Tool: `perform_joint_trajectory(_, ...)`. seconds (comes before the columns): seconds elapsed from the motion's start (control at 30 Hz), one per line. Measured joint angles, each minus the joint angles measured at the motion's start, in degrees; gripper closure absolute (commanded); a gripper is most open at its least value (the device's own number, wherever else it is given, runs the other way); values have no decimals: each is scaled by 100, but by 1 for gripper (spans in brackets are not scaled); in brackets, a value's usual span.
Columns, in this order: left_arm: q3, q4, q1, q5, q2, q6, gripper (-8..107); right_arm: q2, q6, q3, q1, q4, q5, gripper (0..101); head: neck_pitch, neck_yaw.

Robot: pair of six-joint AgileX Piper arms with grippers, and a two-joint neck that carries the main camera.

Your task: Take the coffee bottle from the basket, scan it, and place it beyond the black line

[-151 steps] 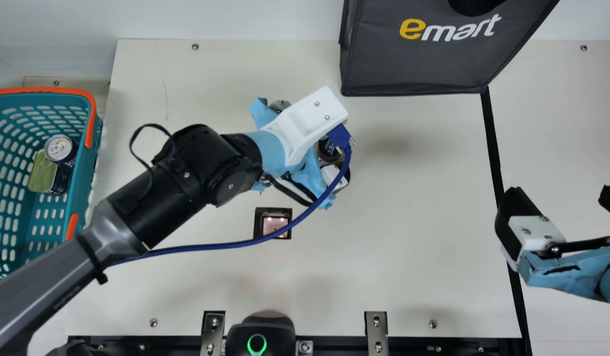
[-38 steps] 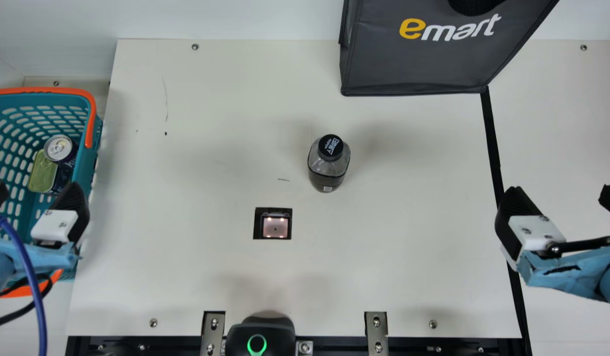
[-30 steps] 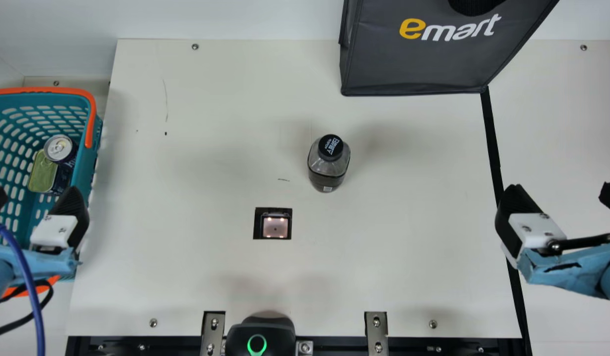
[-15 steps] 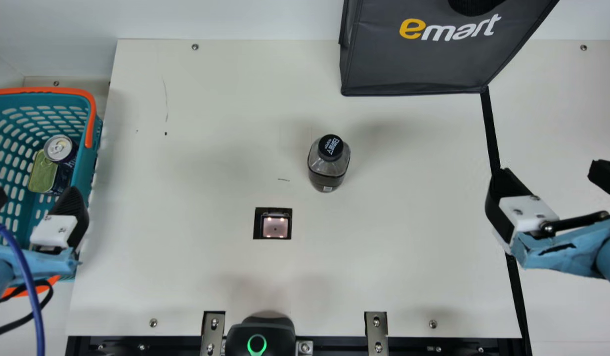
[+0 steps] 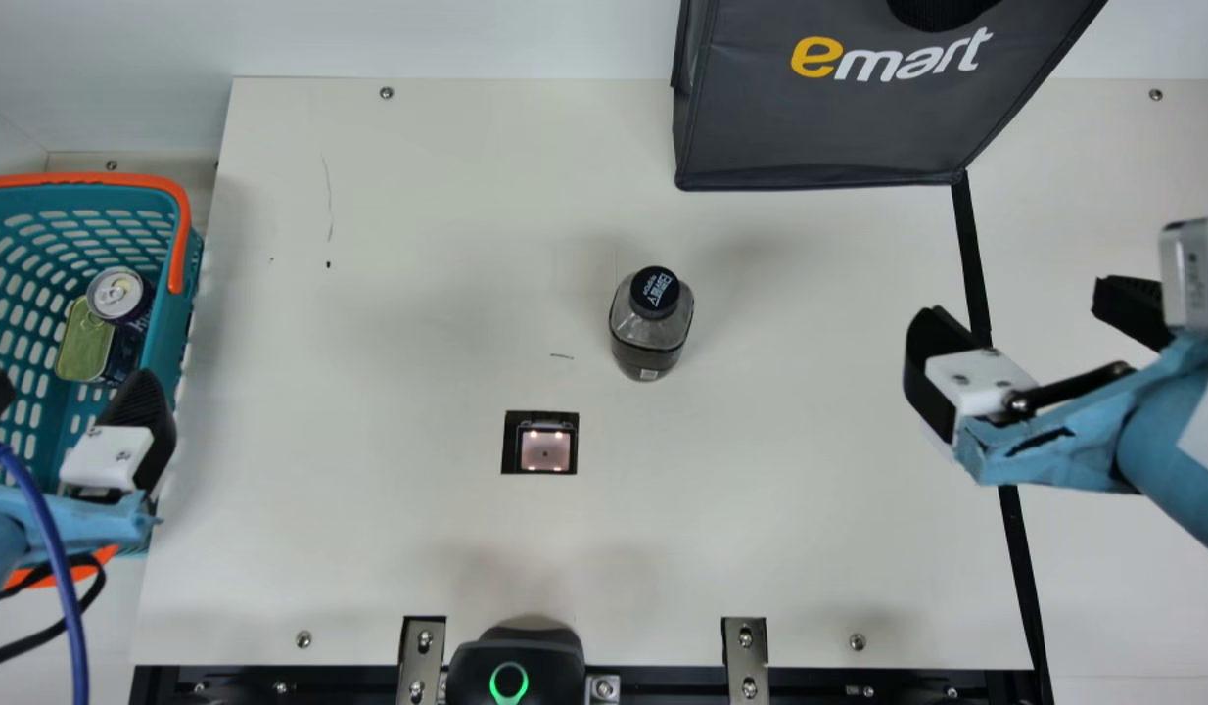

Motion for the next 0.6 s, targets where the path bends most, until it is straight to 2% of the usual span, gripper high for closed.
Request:
perform_joint_trajectory(0.2,0,0,0,0,0,0,9,238,-42,-28,162,74,-136,10,0,0)
perform_joint_trajectory(0.6,0,0,0,0,0,0,9,664,-465,-81,170,555,-354,10,0,0)
